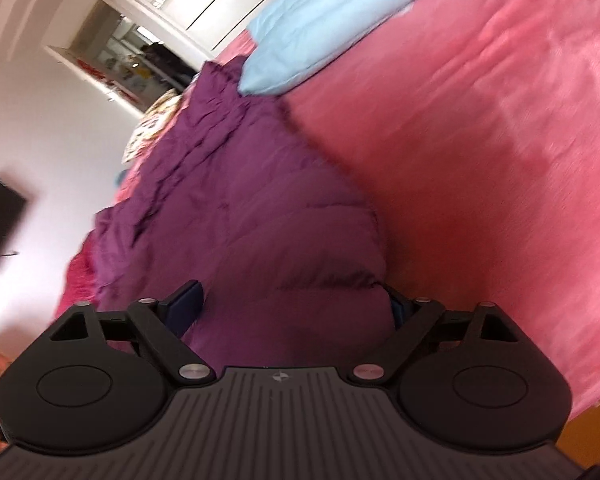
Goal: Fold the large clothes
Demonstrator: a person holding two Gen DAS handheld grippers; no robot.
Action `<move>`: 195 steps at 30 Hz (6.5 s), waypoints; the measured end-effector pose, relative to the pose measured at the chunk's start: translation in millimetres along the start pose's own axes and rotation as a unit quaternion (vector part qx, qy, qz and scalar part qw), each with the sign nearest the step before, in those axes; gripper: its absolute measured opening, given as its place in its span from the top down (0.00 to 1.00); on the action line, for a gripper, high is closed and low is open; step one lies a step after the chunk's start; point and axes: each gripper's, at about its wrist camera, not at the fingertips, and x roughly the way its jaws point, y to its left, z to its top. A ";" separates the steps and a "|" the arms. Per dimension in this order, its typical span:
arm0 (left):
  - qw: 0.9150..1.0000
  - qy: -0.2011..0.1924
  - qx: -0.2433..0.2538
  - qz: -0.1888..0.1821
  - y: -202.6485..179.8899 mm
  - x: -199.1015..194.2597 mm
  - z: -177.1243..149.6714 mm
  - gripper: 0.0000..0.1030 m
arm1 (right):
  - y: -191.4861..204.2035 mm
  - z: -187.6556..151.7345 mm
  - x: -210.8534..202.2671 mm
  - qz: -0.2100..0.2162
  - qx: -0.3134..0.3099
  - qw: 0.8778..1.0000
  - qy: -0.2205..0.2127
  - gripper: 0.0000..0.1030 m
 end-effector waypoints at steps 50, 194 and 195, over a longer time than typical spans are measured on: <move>0.962 -0.174 -0.026 -0.209 -39.6 -174.6 -50.3 0.86 | 149.7 -56.9 -101.8 0.180 0.015 0.979 -0.090 0.75; 0.923 -0.209 0.222 0.235 -45.5 177.1 284.4 0.25 | 134.0 154.8 298.2 -0.108 -0.235 0.958 -0.122 0.00; 0.927 -0.213 0.209 0.225 -48.8 167.8 285.7 0.25 | 133.1 155.7 291.2 -0.099 -0.227 0.961 -0.124 0.00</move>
